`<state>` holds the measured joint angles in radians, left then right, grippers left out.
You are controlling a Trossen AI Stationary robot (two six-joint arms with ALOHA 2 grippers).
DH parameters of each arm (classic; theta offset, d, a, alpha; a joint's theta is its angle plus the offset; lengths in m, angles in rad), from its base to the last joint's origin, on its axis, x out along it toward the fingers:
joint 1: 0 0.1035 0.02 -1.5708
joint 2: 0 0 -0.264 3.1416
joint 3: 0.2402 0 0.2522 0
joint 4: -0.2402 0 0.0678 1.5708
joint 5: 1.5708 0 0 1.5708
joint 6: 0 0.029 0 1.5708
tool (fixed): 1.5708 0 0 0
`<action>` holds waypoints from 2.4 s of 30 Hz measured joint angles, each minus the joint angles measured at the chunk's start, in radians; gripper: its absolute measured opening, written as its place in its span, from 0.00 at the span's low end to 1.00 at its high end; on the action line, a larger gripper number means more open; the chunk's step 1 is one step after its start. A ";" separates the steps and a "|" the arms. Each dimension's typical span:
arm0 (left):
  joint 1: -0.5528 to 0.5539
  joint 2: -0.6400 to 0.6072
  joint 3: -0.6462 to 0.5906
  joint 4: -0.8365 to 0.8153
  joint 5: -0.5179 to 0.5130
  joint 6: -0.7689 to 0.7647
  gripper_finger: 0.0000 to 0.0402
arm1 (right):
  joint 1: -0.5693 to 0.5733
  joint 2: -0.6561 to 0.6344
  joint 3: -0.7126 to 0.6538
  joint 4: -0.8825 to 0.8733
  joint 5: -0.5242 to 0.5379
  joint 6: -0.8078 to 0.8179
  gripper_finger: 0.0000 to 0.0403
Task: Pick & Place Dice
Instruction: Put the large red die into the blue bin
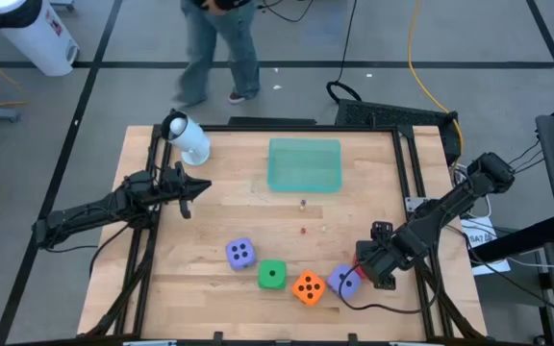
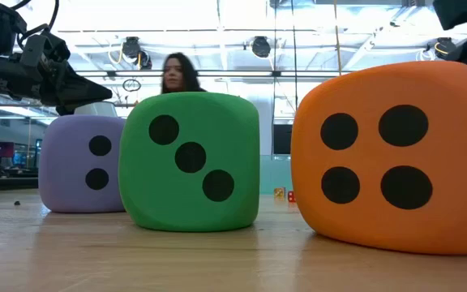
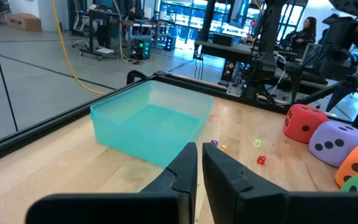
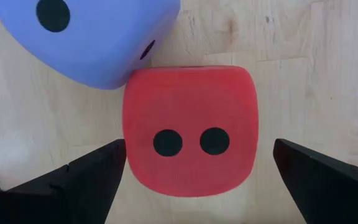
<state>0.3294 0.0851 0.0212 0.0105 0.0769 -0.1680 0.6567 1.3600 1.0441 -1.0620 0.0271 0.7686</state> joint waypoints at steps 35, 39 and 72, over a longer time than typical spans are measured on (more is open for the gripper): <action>0.000 0.000 0.000 -0.002 0.000 0.007 0.08 | -0.022 -0.061 -0.013 -0.025 0.102 0.032 0.99; 0.000 0.000 0.000 -0.002 0.000 0.007 0.08 | -0.022 -0.005 -0.010 -0.047 0.075 0.016 0.99; 0.000 0.000 0.000 -0.002 0.002 0.007 0.08 | -0.121 0.010 -0.190 0.153 -0.081 -0.101 0.98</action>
<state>0.3294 0.0853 0.0212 0.0090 0.0784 -0.1612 0.5361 1.3697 0.8541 -0.9091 -0.0542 0.6674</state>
